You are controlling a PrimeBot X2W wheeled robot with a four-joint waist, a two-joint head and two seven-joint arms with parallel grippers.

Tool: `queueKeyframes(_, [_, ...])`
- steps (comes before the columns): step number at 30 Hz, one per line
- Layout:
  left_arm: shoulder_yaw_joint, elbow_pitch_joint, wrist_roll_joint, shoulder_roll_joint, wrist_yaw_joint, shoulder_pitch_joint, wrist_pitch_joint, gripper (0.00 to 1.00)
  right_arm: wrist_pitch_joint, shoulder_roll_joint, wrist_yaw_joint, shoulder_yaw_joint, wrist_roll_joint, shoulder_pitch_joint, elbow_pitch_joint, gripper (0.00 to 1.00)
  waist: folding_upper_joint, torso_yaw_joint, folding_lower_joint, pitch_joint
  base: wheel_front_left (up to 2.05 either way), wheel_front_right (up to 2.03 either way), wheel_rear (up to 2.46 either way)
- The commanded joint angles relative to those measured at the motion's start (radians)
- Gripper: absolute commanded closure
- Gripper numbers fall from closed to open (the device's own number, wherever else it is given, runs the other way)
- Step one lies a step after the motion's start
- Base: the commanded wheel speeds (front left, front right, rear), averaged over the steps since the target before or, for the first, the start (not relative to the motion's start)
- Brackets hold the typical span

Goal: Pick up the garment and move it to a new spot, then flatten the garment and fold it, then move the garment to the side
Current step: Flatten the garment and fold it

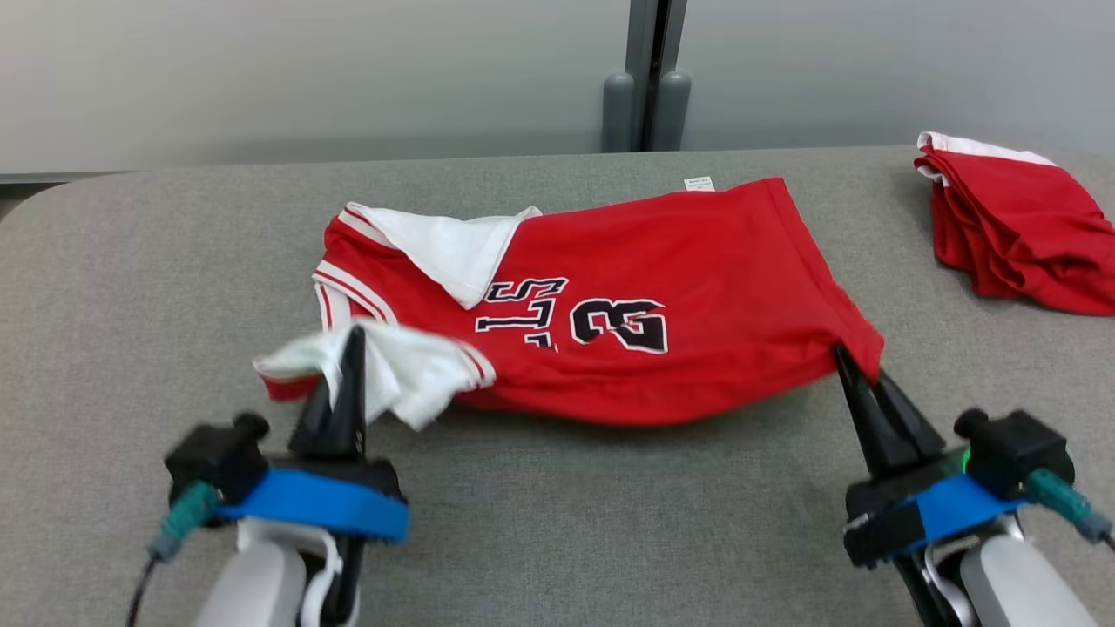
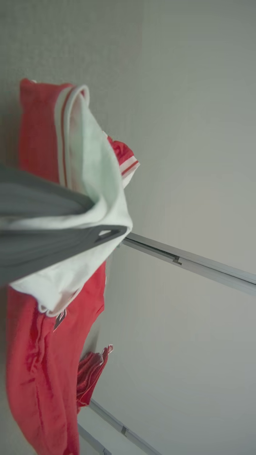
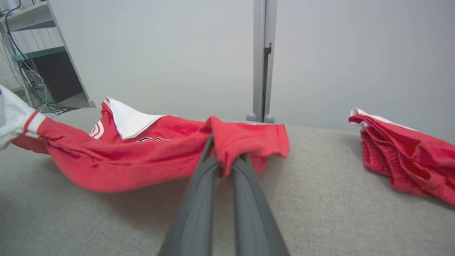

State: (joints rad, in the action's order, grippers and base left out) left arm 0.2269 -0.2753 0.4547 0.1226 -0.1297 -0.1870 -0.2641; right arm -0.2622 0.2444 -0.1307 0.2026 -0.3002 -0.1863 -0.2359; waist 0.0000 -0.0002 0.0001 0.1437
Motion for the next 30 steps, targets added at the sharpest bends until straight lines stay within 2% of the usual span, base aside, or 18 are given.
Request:
queueKeyframes(1, [-0.001,0.009,0.011,0.022,-0.001,-0.068,0.003,1.0,-0.003,0.006,0.0,0.005,-0.008,-0.045,0.009,1.0,0.0,-0.01,-0.0001,0.015,0.0,0.0,0.0])
queueKeyframes(5, [0.018,0.013,0.033,0.064,-0.001,-0.222,0.029,1.0,-0.003,-0.001,0.0,0.005,-0.021,-0.185,-0.012,1.0,0.0,-0.026,-0.0001,0.051,0.0,0.0,0.0])
queueKeyframes(9, [0.056,-0.023,0.052,0.101,-0.001,-0.404,0.057,1.0,0.0,-0.004,0.0,0.012,-0.036,-0.369,-0.099,1.0,0.0,-0.036,-0.0001,0.116,0.0,0.0,0.0])
queueKeyframes(10, [0.056,-0.023,0.052,0.101,-0.001,-0.404,0.057,1.0,0.0,-0.004,0.0,0.012,-0.036,-0.369,-0.099,1.0,0.0,-0.036,-0.0001,0.116,0.0,0.0,0.0])
queueKeyframes(18, [0.122,-0.15,0.101,0.157,-0.001,-0.858,0.108,1.0,0.058,0.018,0.0,0.063,-0.087,-0.827,-0.308,1.0,0.0,-0.047,-0.0001,0.304,0.0,0.0,0.0])
queueKeyframes(25, [0.171,-0.318,0.149,0.175,-0.001,-1.265,0.116,1.0,0.097,0.049,0.0,0.106,-0.108,-1.227,-0.449,1.0,0.0,-0.056,-0.0001,0.431,0.0,0.0,0.0])
queueKeyframes(30, [0.209,-0.437,0.163,0.161,-0.001,-1.492,0.093,1.0,0.095,0.057,0.0,0.108,-0.135,-1.451,-0.563,1.0,0.0,-0.065,-0.0001,0.464,0.0,0.0,0.0])
